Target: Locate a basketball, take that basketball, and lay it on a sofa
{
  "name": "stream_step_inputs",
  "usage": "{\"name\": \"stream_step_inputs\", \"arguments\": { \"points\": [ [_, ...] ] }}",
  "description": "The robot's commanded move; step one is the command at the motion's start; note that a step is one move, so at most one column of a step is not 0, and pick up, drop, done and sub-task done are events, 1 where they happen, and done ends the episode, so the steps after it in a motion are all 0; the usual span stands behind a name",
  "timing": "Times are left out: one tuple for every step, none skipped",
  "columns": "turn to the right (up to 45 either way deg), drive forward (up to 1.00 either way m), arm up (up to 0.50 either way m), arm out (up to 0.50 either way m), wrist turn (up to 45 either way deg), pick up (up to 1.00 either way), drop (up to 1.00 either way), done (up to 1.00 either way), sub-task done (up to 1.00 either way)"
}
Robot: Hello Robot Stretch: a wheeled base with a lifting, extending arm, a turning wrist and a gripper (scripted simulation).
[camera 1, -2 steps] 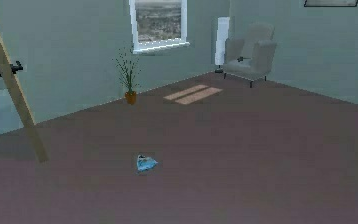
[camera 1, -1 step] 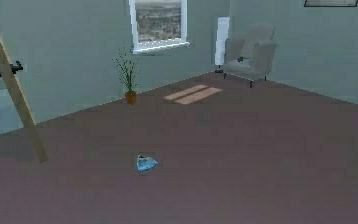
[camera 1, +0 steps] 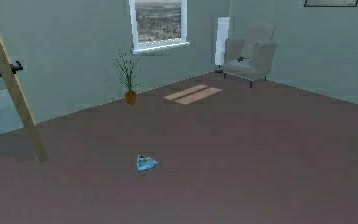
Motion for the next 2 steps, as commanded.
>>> {"name": "stream_step_inputs", "arguments": {
  "points": [
    [0.0,0.00,-0.30,0.00,0.0,0.00,0.00,0.00,0.00],
    [0.0,0.00,0.00,0.00,0.0,1.00,0.00,0.00,0.00]
  ]
}}
